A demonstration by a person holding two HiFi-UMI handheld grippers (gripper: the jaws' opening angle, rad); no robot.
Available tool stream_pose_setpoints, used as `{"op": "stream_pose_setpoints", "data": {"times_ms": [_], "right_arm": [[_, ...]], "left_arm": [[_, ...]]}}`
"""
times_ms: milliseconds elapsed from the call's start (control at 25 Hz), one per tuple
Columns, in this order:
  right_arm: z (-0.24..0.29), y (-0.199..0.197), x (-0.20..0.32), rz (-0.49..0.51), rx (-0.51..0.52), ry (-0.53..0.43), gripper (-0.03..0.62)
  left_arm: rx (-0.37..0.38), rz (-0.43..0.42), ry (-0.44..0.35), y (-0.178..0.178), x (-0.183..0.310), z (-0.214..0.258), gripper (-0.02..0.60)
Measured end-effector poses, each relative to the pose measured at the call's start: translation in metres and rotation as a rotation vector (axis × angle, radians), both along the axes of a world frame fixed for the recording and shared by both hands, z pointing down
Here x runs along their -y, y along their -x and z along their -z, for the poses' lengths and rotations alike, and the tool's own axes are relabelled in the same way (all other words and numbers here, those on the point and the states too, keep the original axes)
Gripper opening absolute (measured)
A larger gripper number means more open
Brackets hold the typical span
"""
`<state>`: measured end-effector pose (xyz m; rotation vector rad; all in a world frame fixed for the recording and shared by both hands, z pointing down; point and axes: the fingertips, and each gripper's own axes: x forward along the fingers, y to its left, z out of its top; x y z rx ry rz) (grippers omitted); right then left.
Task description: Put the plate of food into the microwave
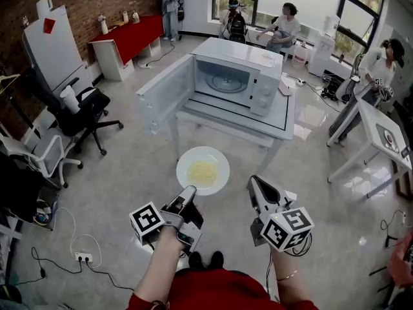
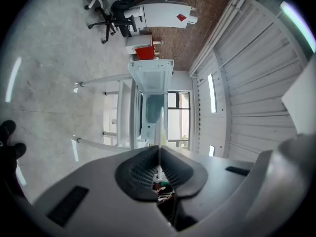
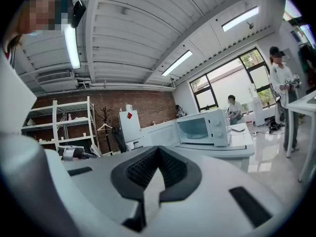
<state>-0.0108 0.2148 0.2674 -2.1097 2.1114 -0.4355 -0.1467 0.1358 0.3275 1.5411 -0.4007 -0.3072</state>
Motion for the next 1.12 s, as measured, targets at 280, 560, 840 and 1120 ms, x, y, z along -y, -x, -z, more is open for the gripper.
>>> {"op": "stream_pose_setpoints", "data": {"times_ms": [280, 560, 840, 1120], "right_arm": [[-0.001, 0.003, 0.001, 0.014, -0.001, 0.005, 0.012], [-0.005, -0.008, 0.0, 0.057, 0.045, -0.01, 0.012], [-0.009, -0.035, -0.002, 0.06, 0.063, -0.004, 0.012], [-0.022, -0.057, 0.021, 0.047, 0.118, 0.013, 0.012]], "left_arm": [[-0.002, 0.007, 0.009, 0.0, 0.0, 0.0, 0.023], [0.011, 0.023, 0.003, -0.011, 0.008, -0.007, 0.023], [-0.009, 0.048, -0.024, -0.036, 0.019, 0.005, 0.023], [0.008, 0.056, -0.046, -0.051, 0.049, 0.009, 0.023]]}}
